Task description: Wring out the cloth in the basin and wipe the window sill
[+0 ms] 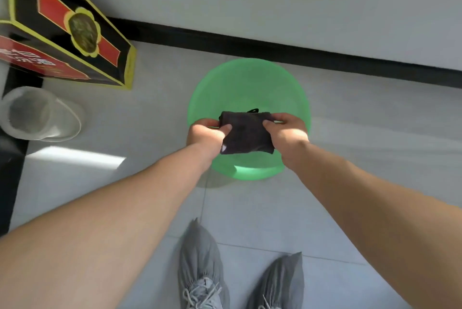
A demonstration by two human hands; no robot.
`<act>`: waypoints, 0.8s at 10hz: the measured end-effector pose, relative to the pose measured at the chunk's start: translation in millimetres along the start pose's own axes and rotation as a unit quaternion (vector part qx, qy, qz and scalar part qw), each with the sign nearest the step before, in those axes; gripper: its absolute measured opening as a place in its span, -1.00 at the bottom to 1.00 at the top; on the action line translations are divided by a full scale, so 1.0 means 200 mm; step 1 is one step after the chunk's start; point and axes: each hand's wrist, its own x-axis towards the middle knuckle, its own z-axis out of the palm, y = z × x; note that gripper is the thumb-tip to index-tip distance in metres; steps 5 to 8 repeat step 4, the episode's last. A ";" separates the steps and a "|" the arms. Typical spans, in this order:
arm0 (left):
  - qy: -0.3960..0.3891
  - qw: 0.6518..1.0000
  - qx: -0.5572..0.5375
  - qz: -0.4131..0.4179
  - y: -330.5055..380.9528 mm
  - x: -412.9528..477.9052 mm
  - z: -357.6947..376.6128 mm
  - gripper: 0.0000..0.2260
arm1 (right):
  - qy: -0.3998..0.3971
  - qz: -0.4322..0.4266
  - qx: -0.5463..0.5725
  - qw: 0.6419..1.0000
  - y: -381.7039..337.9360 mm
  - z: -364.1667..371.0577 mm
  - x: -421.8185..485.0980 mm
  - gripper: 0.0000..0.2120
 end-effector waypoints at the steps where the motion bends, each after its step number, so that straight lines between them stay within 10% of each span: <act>1: -0.008 0.998 0.049 0.033 -0.06 0.15 0.09 -0.79 | 0.016 -0.011 -0.019 1.000 0.09 0.05 0.13 -0.85; 8: 0.012 0.997 0.053 0.057 -0.03 0.05 0.06 -0.68 | 0.016 -0.028 -0.061 0.998 0.12 -0.01 0.09 -0.76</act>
